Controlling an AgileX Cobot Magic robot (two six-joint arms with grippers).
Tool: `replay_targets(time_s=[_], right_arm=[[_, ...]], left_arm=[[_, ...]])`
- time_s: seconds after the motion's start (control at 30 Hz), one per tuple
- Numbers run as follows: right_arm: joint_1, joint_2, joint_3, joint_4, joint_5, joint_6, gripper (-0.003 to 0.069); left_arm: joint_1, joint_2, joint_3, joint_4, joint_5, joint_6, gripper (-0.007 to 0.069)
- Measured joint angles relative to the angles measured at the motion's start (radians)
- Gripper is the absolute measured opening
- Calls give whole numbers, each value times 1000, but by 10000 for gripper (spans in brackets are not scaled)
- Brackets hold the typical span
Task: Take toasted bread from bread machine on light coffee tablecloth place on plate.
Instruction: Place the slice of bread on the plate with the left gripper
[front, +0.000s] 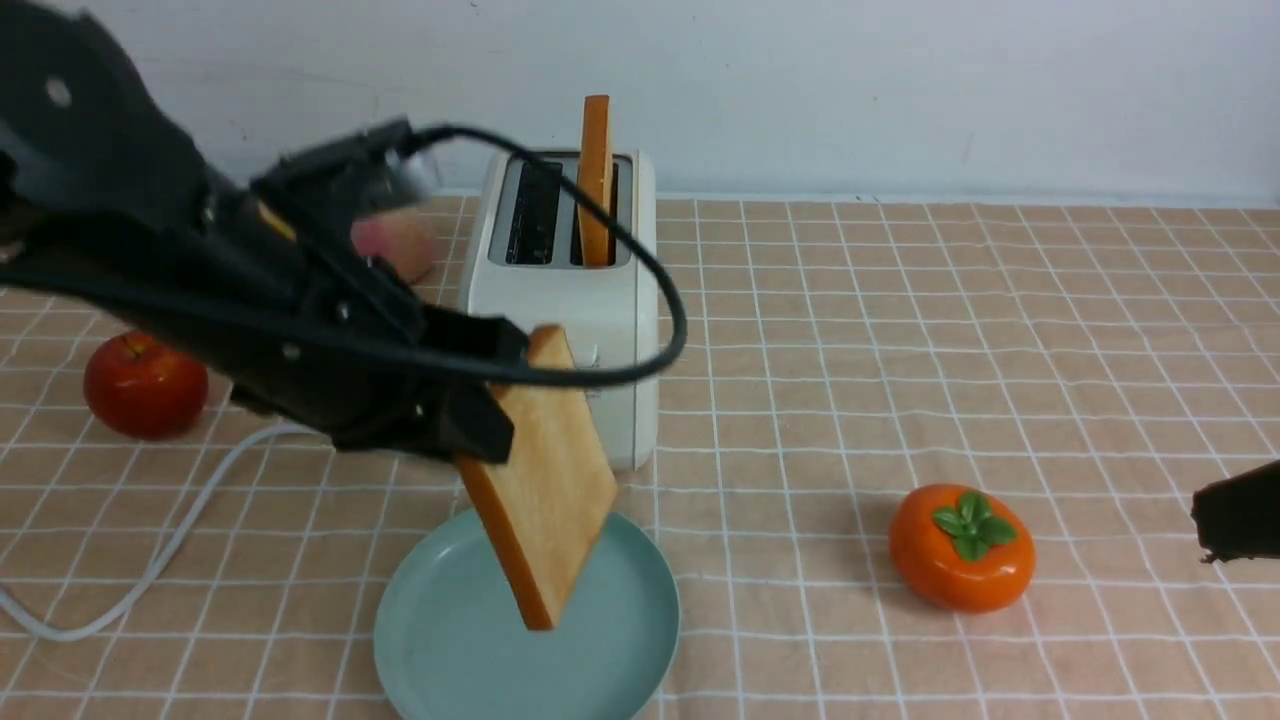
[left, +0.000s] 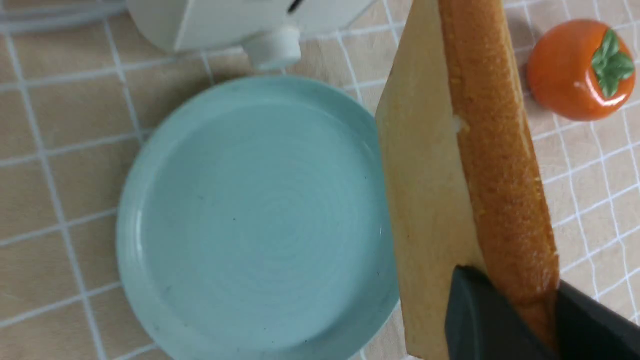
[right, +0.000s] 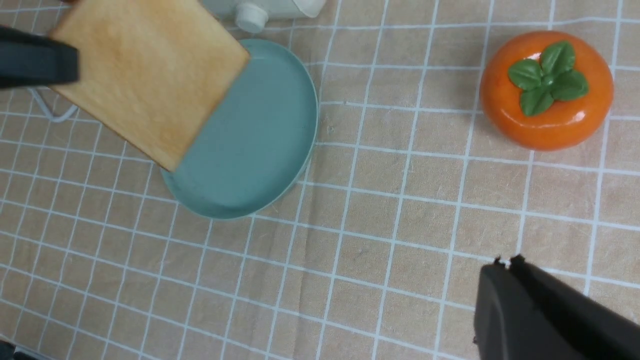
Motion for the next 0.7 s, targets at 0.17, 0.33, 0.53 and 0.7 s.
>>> replay_targets(time_s=[0.17,0.33,0.53,0.7], right_arm=[[0,0,0,2,0,0,6],[0,0,0,2,-7,0,7],[0,1,0,3,-14,0,12],[0,1,0,3,-14,0,12]], left_arm=[[0,0,177,-196,-234,113,67],[0,25,228,-273,-314,154,67],[0,113,231,-323,-296,161,67],[1,144,231,-323,-301,171,91]])
